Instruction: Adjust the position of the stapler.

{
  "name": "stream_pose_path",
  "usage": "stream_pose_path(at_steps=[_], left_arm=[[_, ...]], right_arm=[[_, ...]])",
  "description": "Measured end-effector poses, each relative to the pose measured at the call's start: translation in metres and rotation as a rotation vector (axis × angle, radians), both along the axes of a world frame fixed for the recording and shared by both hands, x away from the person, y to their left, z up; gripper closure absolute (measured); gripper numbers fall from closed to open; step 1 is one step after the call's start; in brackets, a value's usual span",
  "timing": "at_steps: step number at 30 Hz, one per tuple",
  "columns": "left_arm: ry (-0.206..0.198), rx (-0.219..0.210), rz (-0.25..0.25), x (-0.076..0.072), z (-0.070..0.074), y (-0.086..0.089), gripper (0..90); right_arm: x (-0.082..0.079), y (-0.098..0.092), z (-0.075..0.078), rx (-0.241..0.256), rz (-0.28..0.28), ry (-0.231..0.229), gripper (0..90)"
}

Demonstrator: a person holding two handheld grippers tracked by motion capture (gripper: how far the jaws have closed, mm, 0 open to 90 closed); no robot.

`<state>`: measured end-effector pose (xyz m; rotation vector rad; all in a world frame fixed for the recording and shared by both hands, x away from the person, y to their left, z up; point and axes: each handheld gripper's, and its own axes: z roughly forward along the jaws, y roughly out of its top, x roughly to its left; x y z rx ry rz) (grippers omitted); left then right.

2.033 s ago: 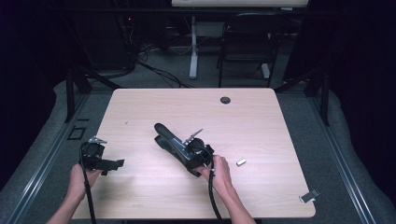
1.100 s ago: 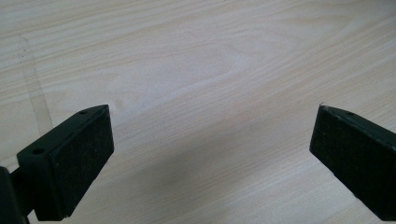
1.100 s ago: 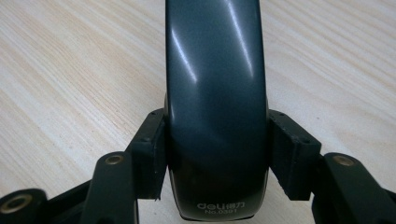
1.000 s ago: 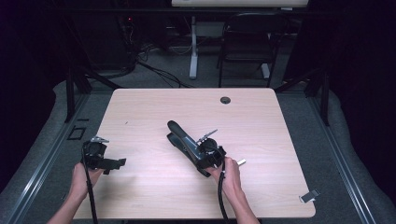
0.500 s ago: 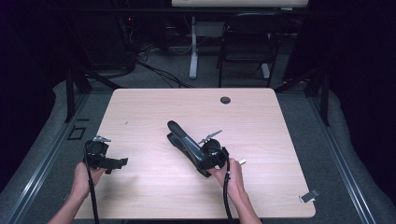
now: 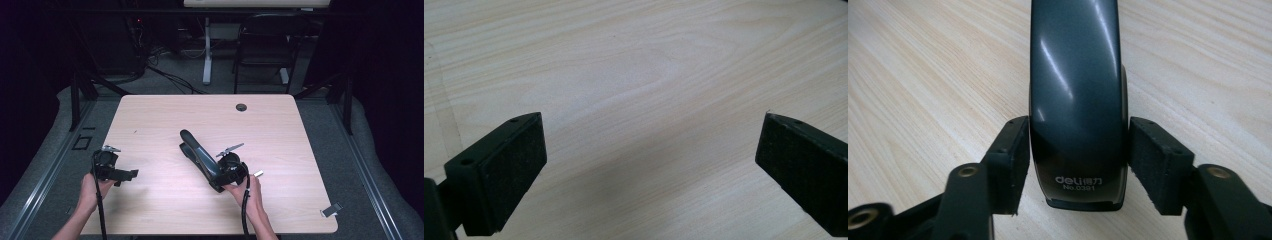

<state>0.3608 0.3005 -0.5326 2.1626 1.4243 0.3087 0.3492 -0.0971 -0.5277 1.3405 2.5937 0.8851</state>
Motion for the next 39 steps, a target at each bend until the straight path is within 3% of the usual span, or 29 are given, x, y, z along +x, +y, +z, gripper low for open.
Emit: stream_pose_path(at_steps=[4,16,23,25,30,34,35,39], left_arm=[[0.001,0.004,-0.006,0.0,0.001,-0.002,0.7],[-0.005,-0.006,0.003,0.0,0.002,-0.005,4.2],[0.001,-0.037,-0.004,0.002,0.001,-0.009,16.3],[-0.005,-0.038,-0.02,0.001,0.002,-0.01,23.4],[0.001,-0.042,-0.05,0.001,0.001,-0.016,24.6],[-0.003,-0.041,-0.056,0.002,0.0,-0.021,24.9],[-0.001,-0.04,-0.063,0.002,0.0,-0.022,24.9],[0.006,-0.044,-0.078,0.004,0.001,-0.027,24.9]], right_arm=[[-0.002,0.002,0.0,-0.007,0.014,0.018,43.9],[-0.01,0.007,-0.005,0.038,0.032,0.032,43.5],[-0.01,0.008,-0.005,0.04,0.041,0.033,43.2],[-0.012,0.01,-0.006,0.046,0.05,0.039,42.7],[-0.013,0.009,-0.01,0.082,0.044,0.027,42.3],[-0.014,0.01,-0.011,0.085,0.058,0.041,41.4],[-0.013,0.01,-0.014,0.109,0.052,0.049,40.9],[-0.013,0.01,-0.015,0.112,0.059,0.044,40.7]])
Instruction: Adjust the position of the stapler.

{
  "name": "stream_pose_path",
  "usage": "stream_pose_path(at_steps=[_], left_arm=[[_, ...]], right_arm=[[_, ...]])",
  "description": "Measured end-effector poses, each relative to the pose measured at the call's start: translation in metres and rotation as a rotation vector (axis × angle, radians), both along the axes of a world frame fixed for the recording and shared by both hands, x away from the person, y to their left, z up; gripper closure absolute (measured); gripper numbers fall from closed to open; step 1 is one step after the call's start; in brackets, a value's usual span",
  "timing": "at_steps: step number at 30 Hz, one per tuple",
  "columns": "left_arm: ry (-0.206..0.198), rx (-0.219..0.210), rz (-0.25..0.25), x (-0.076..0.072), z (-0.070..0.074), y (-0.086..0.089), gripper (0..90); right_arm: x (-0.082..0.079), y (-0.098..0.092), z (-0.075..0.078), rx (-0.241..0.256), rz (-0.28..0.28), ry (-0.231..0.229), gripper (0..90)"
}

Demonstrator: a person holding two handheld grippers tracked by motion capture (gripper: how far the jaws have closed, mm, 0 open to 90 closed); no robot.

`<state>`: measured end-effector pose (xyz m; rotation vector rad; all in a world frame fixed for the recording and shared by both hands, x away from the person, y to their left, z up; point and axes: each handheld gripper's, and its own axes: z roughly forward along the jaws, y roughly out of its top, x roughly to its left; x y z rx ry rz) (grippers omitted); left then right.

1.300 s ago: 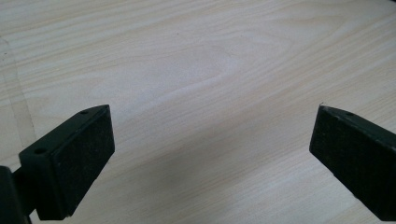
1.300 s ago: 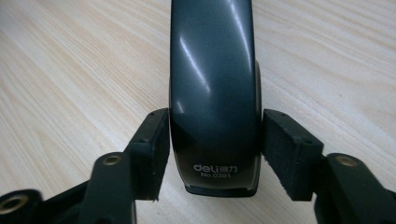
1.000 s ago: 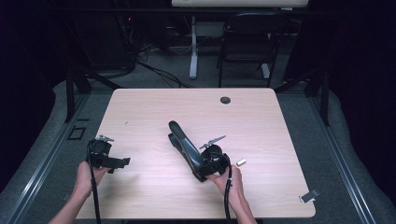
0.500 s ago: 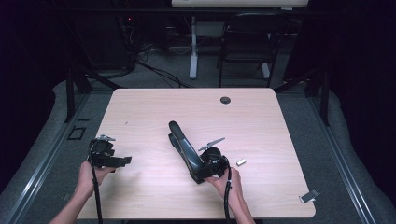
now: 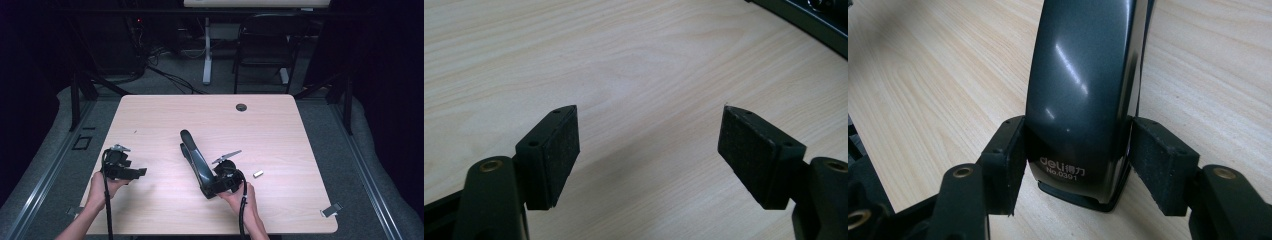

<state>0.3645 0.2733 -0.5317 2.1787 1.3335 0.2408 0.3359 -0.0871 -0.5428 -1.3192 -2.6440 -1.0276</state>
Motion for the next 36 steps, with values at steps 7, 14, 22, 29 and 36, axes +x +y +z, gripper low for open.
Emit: stream_pose_path(at_steps=[7,14,22,29,36], left_arm=[[-0.006,-0.008,-0.008,0.0,0.0,-0.011,14.9],[-0.002,-0.015,-0.007,0.002,0.0,-0.008,13.7],[-0.013,-0.014,-0.002,0.001,0.001,-0.01,13.5],[-0.012,-0.006,0.008,0.001,0.001,-0.012,11.2],[-0.016,-0.009,0.014,0.001,0.003,-0.011,10.8]], right_arm=[[-0.003,0.006,0.001,-0.017,0.013,0.006,40.1],[-0.007,0.014,-0.002,0.025,0.033,0.016,39.5],[-0.008,0.02,-0.004,0.066,0.043,0.035,39.6],[-0.008,0.028,-0.001,0.082,0.055,0.029,43.4],[-0.009,0.044,-0.001,0.068,0.09,0.009,44.4]])
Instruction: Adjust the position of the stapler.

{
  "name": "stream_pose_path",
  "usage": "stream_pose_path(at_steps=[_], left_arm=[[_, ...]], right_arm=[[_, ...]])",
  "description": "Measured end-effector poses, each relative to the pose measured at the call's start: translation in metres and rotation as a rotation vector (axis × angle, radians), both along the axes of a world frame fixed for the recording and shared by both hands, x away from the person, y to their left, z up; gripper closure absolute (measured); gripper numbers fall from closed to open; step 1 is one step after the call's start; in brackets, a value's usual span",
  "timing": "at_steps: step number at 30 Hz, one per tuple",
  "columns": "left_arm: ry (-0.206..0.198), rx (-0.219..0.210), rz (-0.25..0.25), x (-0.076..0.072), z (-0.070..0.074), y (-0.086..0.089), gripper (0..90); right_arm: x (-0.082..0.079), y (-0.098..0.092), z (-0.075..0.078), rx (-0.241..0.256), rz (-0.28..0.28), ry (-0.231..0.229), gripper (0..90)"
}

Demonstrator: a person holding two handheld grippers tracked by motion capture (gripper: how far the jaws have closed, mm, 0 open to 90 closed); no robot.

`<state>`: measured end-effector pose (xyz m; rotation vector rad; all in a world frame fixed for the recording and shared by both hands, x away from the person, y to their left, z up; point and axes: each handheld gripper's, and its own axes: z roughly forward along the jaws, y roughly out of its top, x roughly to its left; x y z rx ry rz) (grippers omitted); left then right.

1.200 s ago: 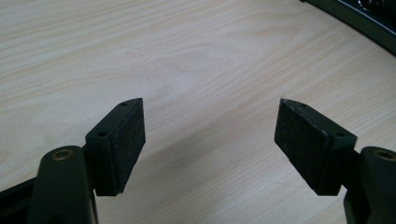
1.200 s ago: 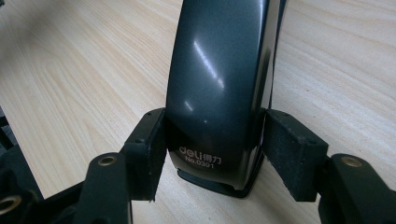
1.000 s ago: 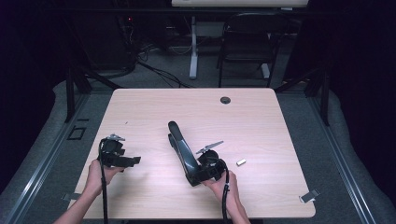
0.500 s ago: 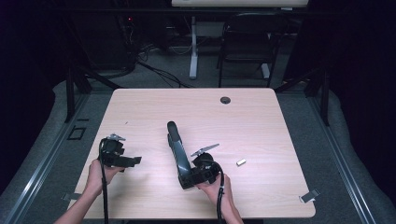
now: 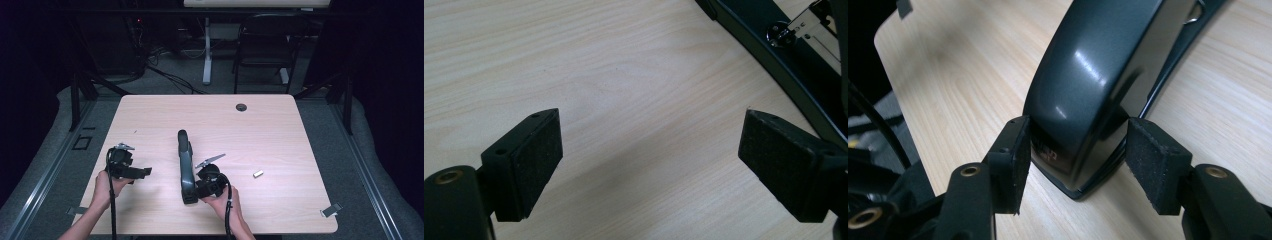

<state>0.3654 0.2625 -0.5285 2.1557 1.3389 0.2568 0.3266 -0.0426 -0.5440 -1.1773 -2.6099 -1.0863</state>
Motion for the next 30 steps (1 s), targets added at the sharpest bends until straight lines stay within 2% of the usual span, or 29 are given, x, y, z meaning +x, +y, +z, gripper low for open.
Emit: stream_pose_path(at_steps=[1,3,6,8,9,10,12,14,15,18,19,21,24,25,26,30], left_arm=[[0.001,0.0,0.002,0.0,0.0,0.0,10.8],[-0.001,0.003,0.01,0.0,0.001,0.0,10.9],[0.001,0.011,0.037,-0.002,0.002,-0.001,10.9],[-0.002,0.008,0.054,-0.004,0.005,-0.002,10.9],[0.003,0.0,0.058,-0.005,0.006,-0.003,10.9],[0.002,-0.009,0.064,-0.005,0.007,-0.004,10.6],[0.009,-0.013,0.062,-0.006,0.009,-0.007,10.4],[0.007,-0.02,0.064,-0.006,0.01,-0.009,10.2],[0.009,-0.017,0.064,-0.006,0.011,-0.011,9.9],[0.01,-0.027,0.065,-0.006,0.014,-0.016,8.7],[0.012,-0.032,0.065,-0.005,0.015,-0.017,8.3],[0.005,-0.04,0.068,-0.004,0.017,-0.022,7.2],[0.011,-0.048,0.068,-0.003,0.019,-0.03,2.9],[0.01,-0.051,0.067,-0.002,0.02,-0.032,2.0],[0.01,-0.052,0.063,-0.002,0.021,-0.035,0.7],[0.001,-0.066,0.052,0.0,0.022,-0.049,0.0]], right_arm=[[0.001,0.003,0.001,-0.016,0.029,-0.005,44.8],[0.002,0.009,0.001,-0.018,0.048,-0.005,44.8],[0.006,0.011,0.006,-0.045,0.081,0.029,47.4],[0.011,0.003,0.013,-0.011,0.073,0.037,43.9],[0.014,0.0,0.017,-0.023,0.068,0.038,41.6],[0.018,-0.004,0.023,-0.058,0.053,0.034,39.7],[0.023,-0.012,0.03,-0.089,0.031,0.013,38.0],[0.03,-0.022,0.037,-0.141,0.002,0.015,34.9],[0.033,-0.026,0.037,-0.157,-0.003,0.018,33.8],[0.043,-0.041,0.038,-0.188,-0.067,0.033,30.8],[0.046,-0.047,0.039,-0.219,-0.06,0.038,29.2],[0.048,-0.06,0.041,-0.227,-0.084,0.031,25.0],[0.045,-0.08,0.042,-0.221,-0.137,0.016,17.7],[0.044,-0.086,0.043,-0.241,-0.133,0.017,16.2],[0.041,-0.092,0.041,-0.24,-0.154,0.01,14.5],[0.033,-0.116,0.039,-0.285,-0.185,0.008,12.4]])
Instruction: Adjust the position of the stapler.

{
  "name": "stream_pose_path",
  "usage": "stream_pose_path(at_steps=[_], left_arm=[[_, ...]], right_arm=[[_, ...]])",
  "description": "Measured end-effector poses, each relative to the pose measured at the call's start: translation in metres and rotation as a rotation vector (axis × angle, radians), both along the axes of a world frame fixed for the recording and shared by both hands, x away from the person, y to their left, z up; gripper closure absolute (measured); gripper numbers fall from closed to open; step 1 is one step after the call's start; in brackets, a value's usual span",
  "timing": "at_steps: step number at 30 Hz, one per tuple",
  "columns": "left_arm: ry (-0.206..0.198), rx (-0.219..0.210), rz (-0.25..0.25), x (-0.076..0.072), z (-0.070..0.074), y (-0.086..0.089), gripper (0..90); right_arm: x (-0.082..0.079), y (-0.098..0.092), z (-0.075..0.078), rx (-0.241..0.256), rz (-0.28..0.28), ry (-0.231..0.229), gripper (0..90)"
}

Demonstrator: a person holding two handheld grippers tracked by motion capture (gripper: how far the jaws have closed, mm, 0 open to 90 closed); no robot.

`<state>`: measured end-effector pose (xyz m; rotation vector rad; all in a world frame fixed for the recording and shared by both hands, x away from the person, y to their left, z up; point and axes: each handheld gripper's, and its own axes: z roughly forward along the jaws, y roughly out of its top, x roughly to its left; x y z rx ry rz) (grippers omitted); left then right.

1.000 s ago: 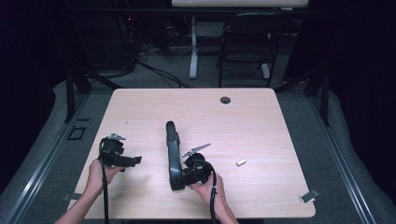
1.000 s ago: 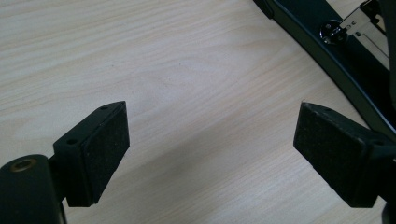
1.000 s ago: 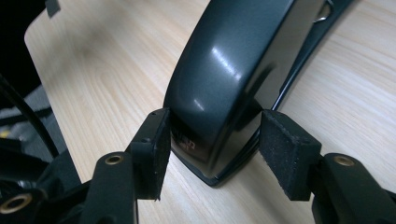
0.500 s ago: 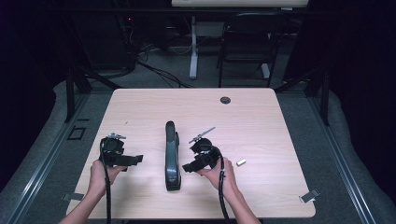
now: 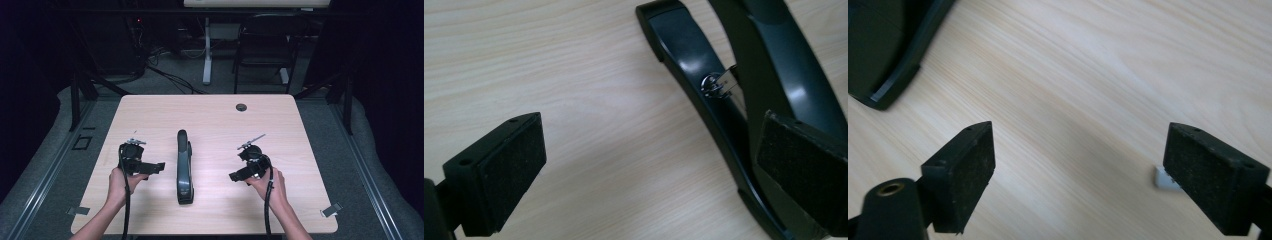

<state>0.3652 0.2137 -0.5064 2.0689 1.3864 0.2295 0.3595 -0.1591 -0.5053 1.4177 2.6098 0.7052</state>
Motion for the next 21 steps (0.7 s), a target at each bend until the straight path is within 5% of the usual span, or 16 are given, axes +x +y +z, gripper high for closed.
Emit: stream_pose_path(at_steps=[3,17,21], left_arm=[[-0.003,-0.018,-0.019,0.002,0.002,-0.012,0.0],[0.01,-0.061,-0.114,0.014,-0.001,-0.074,9.5],[0.001,-0.014,-0.135,0.015,-0.008,-0.087,14.2]], right_arm=[[-0.007,-0.018,-0.003,-0.038,-0.022,-0.005,5.6],[-0.016,-0.073,-0.006,0.018,-0.159,-0.01,9.1],[-0.014,-0.074,-0.01,0.02,-0.156,0.004,10.3]])
